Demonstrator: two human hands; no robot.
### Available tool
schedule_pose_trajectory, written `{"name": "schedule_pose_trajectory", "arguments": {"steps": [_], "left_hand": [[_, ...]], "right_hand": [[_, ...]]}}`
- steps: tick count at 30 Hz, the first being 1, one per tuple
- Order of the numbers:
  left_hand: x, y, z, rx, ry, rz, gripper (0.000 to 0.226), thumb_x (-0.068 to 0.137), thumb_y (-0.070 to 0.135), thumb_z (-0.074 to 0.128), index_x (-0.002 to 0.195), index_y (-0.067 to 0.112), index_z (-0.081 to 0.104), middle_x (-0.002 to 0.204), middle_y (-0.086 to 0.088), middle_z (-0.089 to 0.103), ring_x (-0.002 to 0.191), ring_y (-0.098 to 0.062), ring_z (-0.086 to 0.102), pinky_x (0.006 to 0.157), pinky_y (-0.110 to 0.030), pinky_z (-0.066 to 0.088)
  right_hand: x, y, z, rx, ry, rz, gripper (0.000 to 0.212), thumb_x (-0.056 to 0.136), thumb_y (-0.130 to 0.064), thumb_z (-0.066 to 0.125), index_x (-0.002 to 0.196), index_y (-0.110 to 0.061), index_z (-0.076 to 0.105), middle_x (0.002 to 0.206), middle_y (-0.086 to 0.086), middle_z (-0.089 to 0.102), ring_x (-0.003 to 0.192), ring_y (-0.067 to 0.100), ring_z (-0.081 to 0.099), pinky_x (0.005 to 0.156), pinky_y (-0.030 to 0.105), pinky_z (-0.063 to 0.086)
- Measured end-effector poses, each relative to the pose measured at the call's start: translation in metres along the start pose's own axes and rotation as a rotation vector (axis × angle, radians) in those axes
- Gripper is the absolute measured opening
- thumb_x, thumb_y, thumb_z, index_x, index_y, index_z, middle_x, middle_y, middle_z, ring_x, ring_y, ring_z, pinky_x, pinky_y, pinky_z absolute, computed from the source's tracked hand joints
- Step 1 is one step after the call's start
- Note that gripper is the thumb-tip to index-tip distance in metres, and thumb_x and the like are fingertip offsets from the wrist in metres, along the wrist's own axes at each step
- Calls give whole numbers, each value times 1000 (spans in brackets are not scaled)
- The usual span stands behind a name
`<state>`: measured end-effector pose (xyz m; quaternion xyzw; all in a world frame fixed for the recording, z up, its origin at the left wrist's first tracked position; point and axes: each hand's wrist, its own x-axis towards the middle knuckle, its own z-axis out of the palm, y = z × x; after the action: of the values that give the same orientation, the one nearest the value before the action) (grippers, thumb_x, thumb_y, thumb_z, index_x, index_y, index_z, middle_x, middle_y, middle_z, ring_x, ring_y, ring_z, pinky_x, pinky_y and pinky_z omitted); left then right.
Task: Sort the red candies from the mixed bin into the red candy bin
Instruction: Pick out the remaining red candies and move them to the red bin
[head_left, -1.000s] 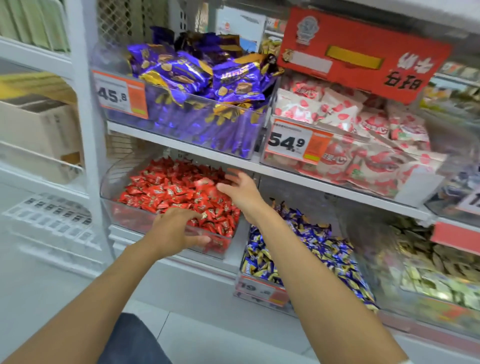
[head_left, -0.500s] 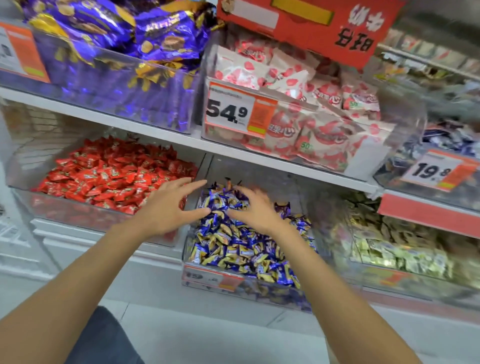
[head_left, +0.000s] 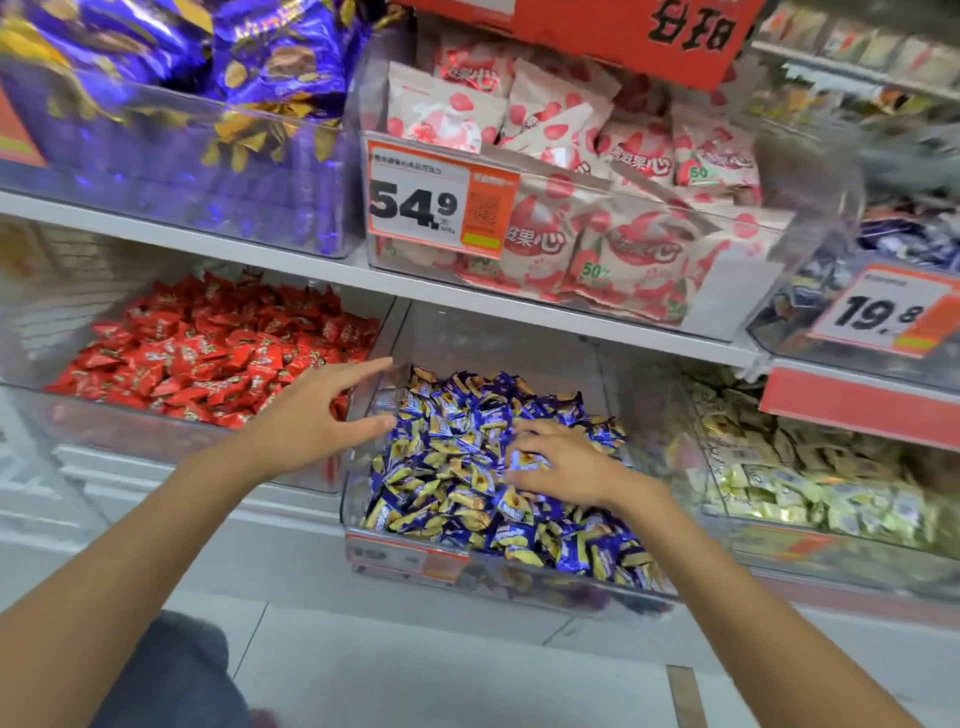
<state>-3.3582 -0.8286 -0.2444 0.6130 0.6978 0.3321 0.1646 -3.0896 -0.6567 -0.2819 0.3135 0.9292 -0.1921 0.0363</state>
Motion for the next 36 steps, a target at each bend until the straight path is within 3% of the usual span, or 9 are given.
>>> {"name": "schedule_pose_trajectory", "arguments": {"steps": [2, 6, 10, 18, 22, 28, 31, 33, 36], "left_hand": [[-2, 2, 1, 11, -5, -1, 83, 60, 75, 48, 136, 44, 36, 136, 12, 47, 125, -7, 41, 107, -31, 31], [-2, 4, 0, 25, -9, -6, 85, 68, 70, 57, 142, 34, 37, 142, 8, 44, 130, -10, 39, 106, -28, 29], [-3, 5, 3, 41, -1, -3, 67, 83, 38, 68, 142, 30, 38, 144, 1, 45, 130, -15, 40, 103, -27, 28], [-7, 5, 5, 248, 152, 82, 52, 83, 49, 63, 128, 23, 57, 130, -7, 58, 121, -27, 51, 105, -47, 38], [-18, 37, 17, 334, 198, 275, 39, 81, 47, 66, 111, 23, 68, 112, 0, 68, 105, -24, 59, 93, -44, 45], [-41, 77, 38, 151, -152, 213, 25, 74, 43, 72, 90, 23, 75, 90, 6, 73, 80, -10, 64, 74, -28, 49], [-46, 79, 37, 144, -393, 138, 12, 75, 39, 75, 85, 34, 72, 88, 10, 73, 80, -6, 66, 76, -27, 52], [-48, 76, 39, 224, -508, 102, 17, 73, 32, 80, 89, 31, 74, 82, 13, 72, 72, -3, 65, 70, -25, 52], [-48, 73, 46, 313, -460, 97, 21, 73, 20, 81, 93, 20, 76, 67, 17, 66, 53, 6, 55, 54, -9, 40]], "right_hand": [[-24, 17, -11, 66, 77, 49, 51, 84, -58, 60, 130, -37, 54, 156, -3, 25, 145, 17, 20, 117, 45, 18], [-60, 8, -22, 145, 87, 118, 79, 57, -93, 45, 130, -67, 28, 160, -9, 8, 148, 17, -1, 118, 54, 6], [-54, -32, 8, -18, -114, 88, 95, 68, -77, 60, 143, -57, 6, 160, -6, -13, 145, 18, -22, 112, 58, -17], [-23, -7, -26, -84, 216, 324, 88, 78, -68, 58, 149, -34, 20, 156, 12, 17, 146, 30, 8, 113, 62, 7], [-85, 7, -27, 36, 237, 232, 93, 64, -92, 35, 130, -30, 54, 135, 6, 53, 128, 26, 44, 105, 49, 36], [-163, -15, -6, 197, 267, 91, 29, 80, -44, 71, 89, -16, 74, 90, -2, 67, 85, 11, 59, 78, 27, 45], [-169, -19, -7, 184, 85, 164, 18, 78, -35, 77, 71, -21, 66, 67, -10, 58, 61, 5, 50, 58, 22, 39], [-166, -15, -2, 92, 37, 189, 29, 81, -25, 75, 61, -27, 54, 62, -12, 50, 56, 3, 44, 58, 25, 35], [-165, -12, 0, 56, 82, 184, 29, 85, -18, 70, 61, -28, 58, 60, -14, 55, 56, 1, 48, 58, 21, 36]]}}
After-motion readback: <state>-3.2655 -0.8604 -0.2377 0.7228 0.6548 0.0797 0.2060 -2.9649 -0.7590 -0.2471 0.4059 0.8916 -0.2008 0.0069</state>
